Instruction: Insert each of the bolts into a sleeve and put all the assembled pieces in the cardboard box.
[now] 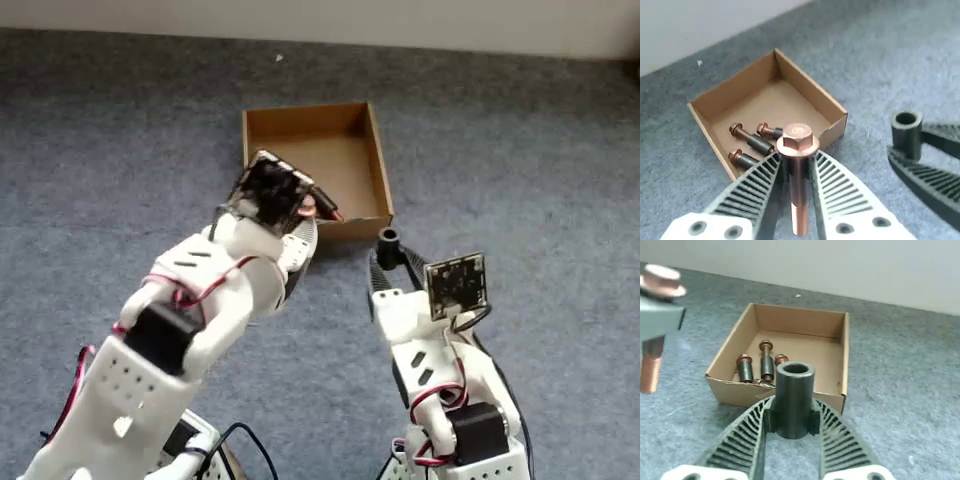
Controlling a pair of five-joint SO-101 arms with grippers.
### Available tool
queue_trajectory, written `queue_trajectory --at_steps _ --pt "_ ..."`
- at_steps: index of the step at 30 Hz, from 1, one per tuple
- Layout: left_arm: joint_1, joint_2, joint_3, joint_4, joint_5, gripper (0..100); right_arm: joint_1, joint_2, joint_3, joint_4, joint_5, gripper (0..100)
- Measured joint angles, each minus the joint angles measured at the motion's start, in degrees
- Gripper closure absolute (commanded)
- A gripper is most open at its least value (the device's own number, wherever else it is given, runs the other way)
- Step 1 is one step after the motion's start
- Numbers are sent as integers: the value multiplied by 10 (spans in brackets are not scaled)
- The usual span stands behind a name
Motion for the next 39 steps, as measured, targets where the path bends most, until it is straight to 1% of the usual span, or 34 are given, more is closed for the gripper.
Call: queue_trajectory --at_steps 8,12,15,24,29,34,39 --pt "0 -163 64 -62 49 995 -100 -4 0 0 2 992" --pt "-1 -216 81 -74 76 995 -157 -4 0 0 45 992" --pt "0 -246 81 -74 94 995 -185 -4 0 0 64 992" --pt "-2 -324 81 -74 104 995 -231 -4 0 -58 70 992" --pt "6 -354 113 -74 122 995 -251 -4 0 -90 73 992" --pt "9 -375 141 -74 127 995 -258 -4 1 -101 73 992" --pt "11 -381 142 -75 130 995 -258 -4 1 -111 74 992"
